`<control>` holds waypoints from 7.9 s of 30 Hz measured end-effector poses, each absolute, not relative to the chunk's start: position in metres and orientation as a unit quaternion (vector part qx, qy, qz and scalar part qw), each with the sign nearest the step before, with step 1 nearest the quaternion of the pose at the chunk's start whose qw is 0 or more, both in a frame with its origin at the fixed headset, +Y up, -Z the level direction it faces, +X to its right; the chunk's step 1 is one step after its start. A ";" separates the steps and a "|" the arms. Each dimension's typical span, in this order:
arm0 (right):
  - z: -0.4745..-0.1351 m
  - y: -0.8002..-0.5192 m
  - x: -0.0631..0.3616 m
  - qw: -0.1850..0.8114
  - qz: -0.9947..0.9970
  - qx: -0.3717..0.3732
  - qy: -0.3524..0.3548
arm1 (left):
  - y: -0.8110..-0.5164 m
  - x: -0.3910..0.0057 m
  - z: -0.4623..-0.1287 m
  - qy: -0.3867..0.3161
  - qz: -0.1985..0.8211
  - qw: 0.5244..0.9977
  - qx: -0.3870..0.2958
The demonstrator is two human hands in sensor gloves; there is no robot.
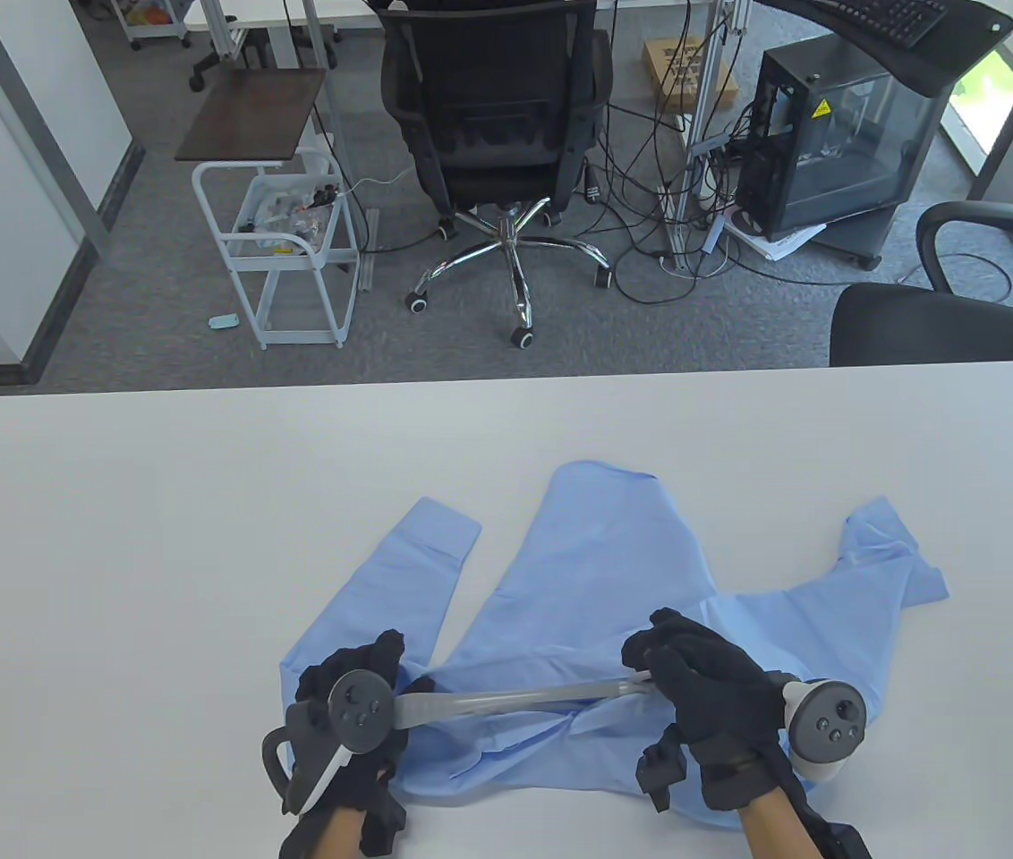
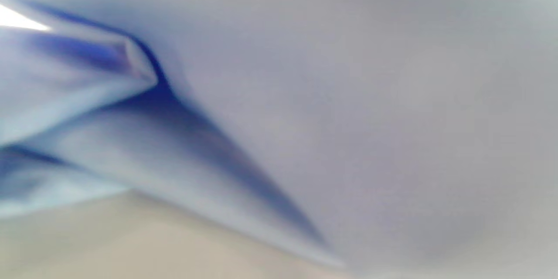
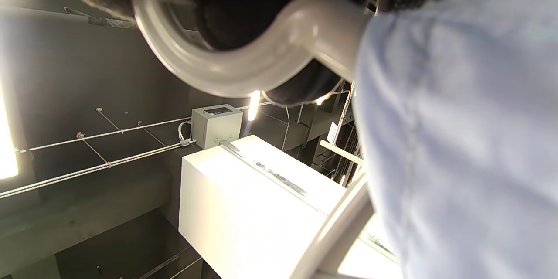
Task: Remove long-sleeve shirt from gray hanger
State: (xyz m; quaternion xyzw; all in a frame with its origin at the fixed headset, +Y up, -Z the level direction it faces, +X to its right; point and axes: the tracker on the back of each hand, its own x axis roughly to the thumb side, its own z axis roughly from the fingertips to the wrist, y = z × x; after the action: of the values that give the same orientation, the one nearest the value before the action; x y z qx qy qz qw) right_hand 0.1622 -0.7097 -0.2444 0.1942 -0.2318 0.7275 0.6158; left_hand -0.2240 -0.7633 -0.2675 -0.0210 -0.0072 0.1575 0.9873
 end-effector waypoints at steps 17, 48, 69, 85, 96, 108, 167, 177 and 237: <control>-0.244 -0.708 0.172 0.595 0.741 0.177 -0.256 | -0.719 -0.193 -0.228 -0.206 0.092 0.963 0.144; -0.226 -0.705 0.128 0.299 0.879 0.214 -0.303 | -0.716 -0.179 -0.223 -0.168 0.154 0.947 0.225; -0.228 -0.724 0.102 0.196 0.920 0.137 -0.311 | -0.708 -0.167 -0.210 -0.163 0.186 0.939 0.239; -0.237 -0.730 0.119 0.239 0.912 0.162 -0.292 | -0.714 -0.175 -0.214 -0.148 0.180 0.948 0.216; -0.237 -0.722 0.136 0.271 0.903 0.139 -0.303 | -0.712 -0.183 -0.212 -0.131 0.183 0.941 0.253; -0.239 -0.722 0.144 0.304 0.896 0.120 -0.300 | -0.713 -0.193 -0.218 -0.127 0.197 0.938 0.255; -0.250 -0.730 0.201 0.436 0.839 -0.014 -0.326 | -0.718 -0.234 -0.241 -0.103 0.292 0.933 0.182; -0.252 -0.728 0.207 0.351 0.875 -0.051 -0.330 | -0.712 -0.234 -0.235 -0.099 0.264 0.936 0.211; -0.275 -0.755 0.150 0.180 0.965 0.182 0.055 | -0.713 -0.242 -0.236 -0.063 0.326 0.920 0.209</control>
State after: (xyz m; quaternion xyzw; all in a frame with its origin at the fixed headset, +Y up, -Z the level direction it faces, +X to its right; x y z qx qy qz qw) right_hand 0.1496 -0.7552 -0.2753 0.1823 0.0550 0.9650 0.1804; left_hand -0.2425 -0.7134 -0.2361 0.2086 -0.0630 0.3259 0.9199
